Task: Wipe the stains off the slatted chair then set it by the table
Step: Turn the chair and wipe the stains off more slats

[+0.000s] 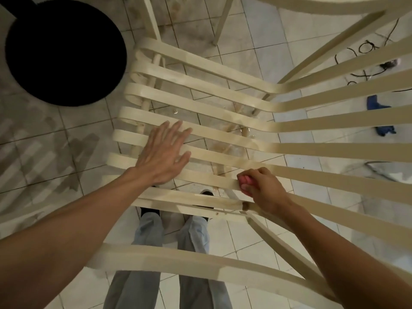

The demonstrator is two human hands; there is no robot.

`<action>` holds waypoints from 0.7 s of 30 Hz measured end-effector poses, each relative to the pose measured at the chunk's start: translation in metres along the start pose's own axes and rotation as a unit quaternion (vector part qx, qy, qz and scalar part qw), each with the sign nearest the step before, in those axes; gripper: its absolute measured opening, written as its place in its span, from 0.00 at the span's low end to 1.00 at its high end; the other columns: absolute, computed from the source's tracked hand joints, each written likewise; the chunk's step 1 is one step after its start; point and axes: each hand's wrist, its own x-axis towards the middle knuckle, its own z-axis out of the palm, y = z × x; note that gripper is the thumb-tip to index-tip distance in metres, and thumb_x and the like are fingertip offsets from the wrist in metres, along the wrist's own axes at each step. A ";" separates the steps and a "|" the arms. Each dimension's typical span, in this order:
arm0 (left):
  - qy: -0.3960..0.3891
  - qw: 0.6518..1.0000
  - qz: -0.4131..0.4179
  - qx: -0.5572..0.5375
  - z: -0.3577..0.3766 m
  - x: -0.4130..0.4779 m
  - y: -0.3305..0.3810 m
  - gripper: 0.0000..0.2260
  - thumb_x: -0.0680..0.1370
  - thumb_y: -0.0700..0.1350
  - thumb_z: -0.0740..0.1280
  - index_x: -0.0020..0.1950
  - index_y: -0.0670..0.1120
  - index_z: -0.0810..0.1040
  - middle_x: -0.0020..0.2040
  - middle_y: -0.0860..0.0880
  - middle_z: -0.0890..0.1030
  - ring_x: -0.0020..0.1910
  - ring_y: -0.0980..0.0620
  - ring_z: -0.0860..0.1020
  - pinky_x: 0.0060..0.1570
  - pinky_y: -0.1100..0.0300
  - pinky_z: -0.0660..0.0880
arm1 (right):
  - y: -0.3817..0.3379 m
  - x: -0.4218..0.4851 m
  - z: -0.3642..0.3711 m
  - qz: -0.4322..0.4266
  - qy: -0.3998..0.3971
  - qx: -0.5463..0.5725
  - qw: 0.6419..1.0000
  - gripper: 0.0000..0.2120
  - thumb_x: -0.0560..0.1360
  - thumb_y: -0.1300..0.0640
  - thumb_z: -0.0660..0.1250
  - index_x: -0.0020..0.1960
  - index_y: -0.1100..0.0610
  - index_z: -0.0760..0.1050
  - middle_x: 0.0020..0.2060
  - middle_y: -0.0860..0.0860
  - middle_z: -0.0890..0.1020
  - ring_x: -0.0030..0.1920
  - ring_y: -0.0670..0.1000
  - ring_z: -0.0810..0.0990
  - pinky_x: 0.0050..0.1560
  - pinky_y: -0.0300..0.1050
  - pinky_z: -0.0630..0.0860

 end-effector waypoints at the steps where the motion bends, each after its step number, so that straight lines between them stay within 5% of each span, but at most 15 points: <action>1: -0.028 0.999 0.000 0.018 0.006 0.002 0.003 0.29 0.83 0.60 0.50 0.81 0.55 0.45 0.82 0.49 0.40 0.79 0.44 0.37 0.77 0.44 0.38 | -0.003 -0.004 0.000 0.001 -0.019 0.026 0.999 0.08 0.79 0.57 0.66 0.57 0.49 0.78 0.54 0.49 0.68 0.46 0.51 0.77 0.41 0.36 0.77; 4: -0.096 0.992 -0.016 0.080 0.018 0.005 0.005 0.32 0.82 0.63 0.49 0.80 0.57 0.36 0.77 0.49 0.26 0.74 0.43 0.25 0.73 0.40 0.31 | -0.002 -0.011 0.006 -0.004 -0.069 -0.061 0.996 0.06 0.78 0.52 0.66 0.55 0.44 0.76 0.54 0.48 0.66 0.45 0.52 0.80 0.45 0.51 0.81; 6: -0.117 0.988 -0.015 0.102 0.021 0.005 0.005 0.32 0.82 0.64 0.47 0.79 0.57 0.33 0.74 0.50 0.21 0.72 0.42 0.21 0.72 0.36 0.31 | 0.002 -0.016 0.013 0.007 -0.082 -0.202 0.976 0.08 0.79 0.49 0.64 0.58 0.45 0.76 0.55 0.49 0.69 0.49 0.53 0.78 0.50 0.48 0.77; 11: -0.147 0.984 -0.012 0.101 0.017 0.005 0.005 0.31 0.82 0.64 0.45 0.77 0.59 0.30 0.72 0.51 0.19 0.70 0.43 0.19 0.71 0.36 0.29 | 0.006 -0.027 0.041 -0.011 -0.071 -0.377 0.923 0.16 0.76 0.60 0.68 0.62 0.52 0.72 0.58 0.54 0.74 0.54 0.57 0.77 0.53 0.48 0.73; 16: -0.158 0.982 -0.017 0.102 0.014 0.005 0.005 0.30 0.82 0.63 0.44 0.78 0.58 0.31 0.73 0.51 0.20 0.71 0.43 0.20 0.72 0.36 0.30 | 0.016 -0.022 0.054 0.095 -0.075 -0.317 0.941 0.16 0.75 0.63 0.69 0.61 0.54 0.75 0.53 0.53 0.79 0.53 0.59 0.81 0.49 0.54 0.81; 21: -0.163 0.981 -0.021 0.100 0.014 0.006 0.006 0.30 0.82 0.63 0.44 0.78 0.58 0.31 0.73 0.51 0.20 0.70 0.43 0.19 0.71 0.36 0.29 | 0.030 -0.016 0.053 0.065 -0.096 -0.235 0.965 0.12 0.78 0.58 0.65 0.60 0.52 0.71 0.54 0.54 0.77 0.55 0.59 0.78 0.48 0.50 0.75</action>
